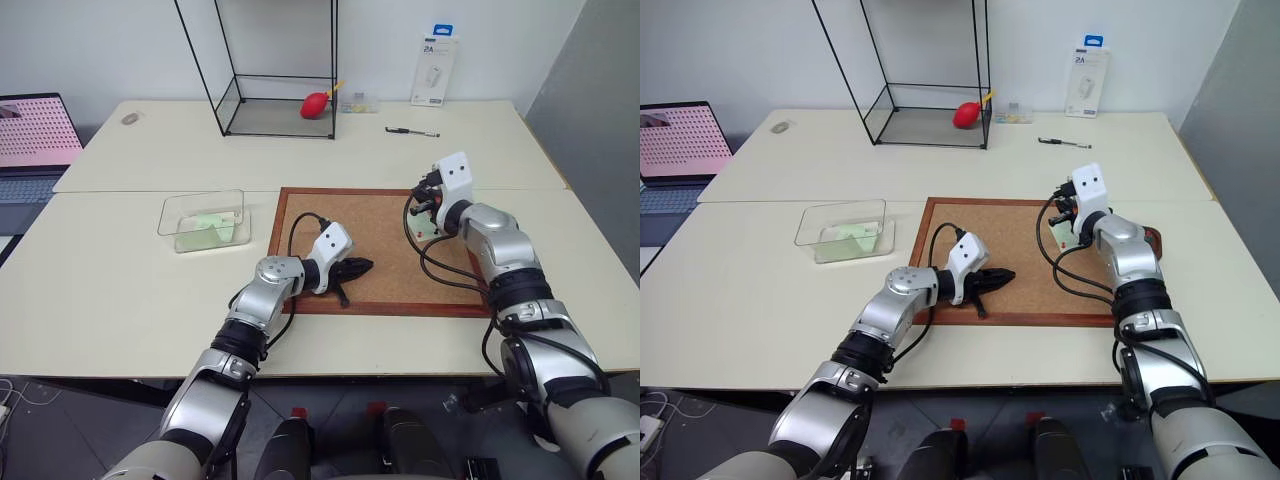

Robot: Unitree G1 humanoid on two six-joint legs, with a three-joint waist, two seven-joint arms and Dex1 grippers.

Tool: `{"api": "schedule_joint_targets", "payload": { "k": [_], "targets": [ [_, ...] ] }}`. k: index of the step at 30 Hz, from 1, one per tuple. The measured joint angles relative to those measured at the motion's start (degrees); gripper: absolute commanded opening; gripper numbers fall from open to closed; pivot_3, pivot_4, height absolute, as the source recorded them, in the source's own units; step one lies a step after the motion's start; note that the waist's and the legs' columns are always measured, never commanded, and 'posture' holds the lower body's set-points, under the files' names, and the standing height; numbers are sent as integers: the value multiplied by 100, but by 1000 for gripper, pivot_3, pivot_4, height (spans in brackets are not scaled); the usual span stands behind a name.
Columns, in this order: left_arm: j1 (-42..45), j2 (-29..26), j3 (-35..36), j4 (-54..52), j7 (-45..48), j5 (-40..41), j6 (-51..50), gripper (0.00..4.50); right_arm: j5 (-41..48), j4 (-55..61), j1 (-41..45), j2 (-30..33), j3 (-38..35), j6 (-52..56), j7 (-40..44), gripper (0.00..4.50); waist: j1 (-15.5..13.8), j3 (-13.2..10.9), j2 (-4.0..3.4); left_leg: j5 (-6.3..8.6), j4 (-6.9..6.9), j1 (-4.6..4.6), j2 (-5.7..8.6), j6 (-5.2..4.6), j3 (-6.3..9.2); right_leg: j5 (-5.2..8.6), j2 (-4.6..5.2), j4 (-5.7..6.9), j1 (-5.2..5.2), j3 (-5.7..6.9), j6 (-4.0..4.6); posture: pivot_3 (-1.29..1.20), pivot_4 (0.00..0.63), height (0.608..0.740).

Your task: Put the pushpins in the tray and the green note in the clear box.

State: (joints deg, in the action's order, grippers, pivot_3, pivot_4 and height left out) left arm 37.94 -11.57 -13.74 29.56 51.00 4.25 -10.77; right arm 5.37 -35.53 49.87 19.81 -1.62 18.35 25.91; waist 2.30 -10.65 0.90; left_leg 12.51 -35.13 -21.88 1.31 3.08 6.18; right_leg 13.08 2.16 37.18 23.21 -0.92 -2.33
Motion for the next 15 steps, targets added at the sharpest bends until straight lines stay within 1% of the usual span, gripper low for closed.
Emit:
{"api": "schedule_joint_targets", "payload": {
  "k": [4,6,10,15],
  "targets": [
    [7,22,-32,-5,-10,-11,1,0,41,978,-425,468,-179,305,22,54,-38,1,-1,0,1,0,0,0,-1,3,0,-4,0,0,-5,0,150,740],
    [-12,38,-45,-24,-17,-11,4,0,32,1650,-920,756,-188,452,39,54,-55,4,2,1,2,-3,-1,-1,4,4,0,-8,-1,5,-5,0,150,740],
    [-23,-11,-37,-29,-27,-20,10,0,-90,2206,-1738,1148,-237,661,-18,54,-47,7,-3,0,0,-1,1,-1,-4,2,1,-6,-2,-2,-9,0,150,740],
    [-17,-23,-37,-7,-30,-28,31,0,-262,2308,-2179,1348,-347,649,-238,54,-36,8,-3,0,-1,4,-1,-1,-7,1,-1,-6,-3,-3,-10,0,150,740]
  ]
}}
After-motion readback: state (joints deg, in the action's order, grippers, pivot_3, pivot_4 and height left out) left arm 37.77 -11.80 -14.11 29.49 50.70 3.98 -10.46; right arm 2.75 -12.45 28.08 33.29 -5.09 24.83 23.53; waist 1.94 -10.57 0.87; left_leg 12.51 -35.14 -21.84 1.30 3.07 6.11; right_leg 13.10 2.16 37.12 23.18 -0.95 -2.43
